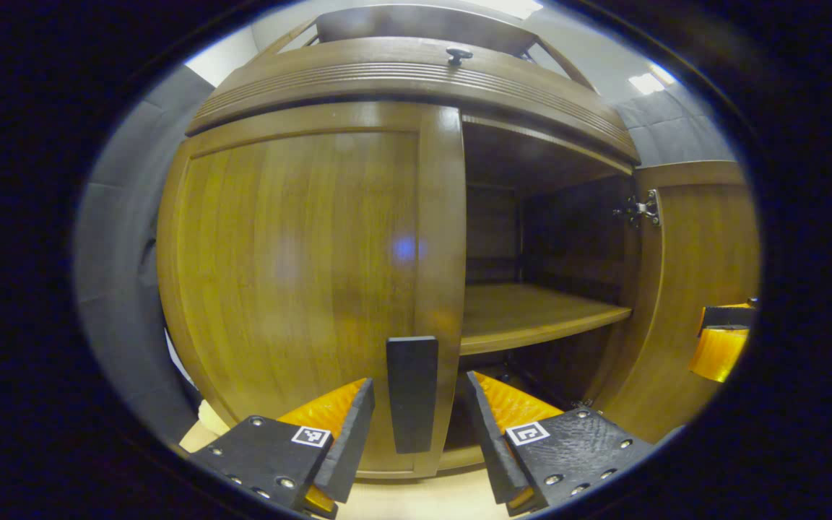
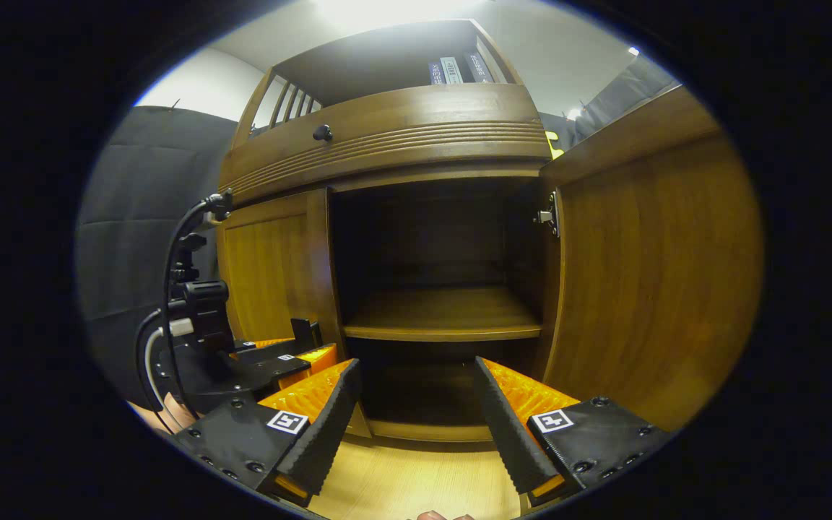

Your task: Open the right door of the double-door shoe cabinet with the right hand, and open the left door with the left hand.

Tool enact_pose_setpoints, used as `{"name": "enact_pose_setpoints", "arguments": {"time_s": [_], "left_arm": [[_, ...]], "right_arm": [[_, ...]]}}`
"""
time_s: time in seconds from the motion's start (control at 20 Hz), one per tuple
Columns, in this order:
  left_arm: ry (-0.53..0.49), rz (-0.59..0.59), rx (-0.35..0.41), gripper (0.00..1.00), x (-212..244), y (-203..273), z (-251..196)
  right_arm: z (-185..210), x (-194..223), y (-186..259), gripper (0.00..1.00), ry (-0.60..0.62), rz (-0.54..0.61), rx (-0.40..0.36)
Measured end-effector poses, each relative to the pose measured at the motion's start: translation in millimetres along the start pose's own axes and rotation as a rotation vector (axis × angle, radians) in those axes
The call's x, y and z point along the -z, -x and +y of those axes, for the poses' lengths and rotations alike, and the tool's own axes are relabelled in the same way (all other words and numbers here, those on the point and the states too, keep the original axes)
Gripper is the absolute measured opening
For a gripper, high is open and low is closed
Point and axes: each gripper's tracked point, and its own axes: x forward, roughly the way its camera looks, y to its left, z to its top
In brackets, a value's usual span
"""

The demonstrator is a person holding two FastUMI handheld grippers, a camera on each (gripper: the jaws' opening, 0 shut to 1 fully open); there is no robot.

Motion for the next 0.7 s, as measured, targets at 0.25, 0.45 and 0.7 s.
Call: {"name": "enact_pose_setpoints", "arguments": {"time_s": [0.25, 0.45, 0.7], "left_arm": [[0.062, 0.012, -0.023, 0.31, 2, -9, 0], [0.004, 0.017, -0.05, 0.19, 3, -13, 2], [0.01, 0.034, -0.023, 0.06, 8, -12, -1]], "right_arm": [[-6, -2, -8, 0.93, -0.009, -0.001, -0.005], [-1, 3, -11, 0.93, -0.008, 0.014, -0.029], [8, 4, -7, 0.93, 0.009, -0.002, -0.055]]}}
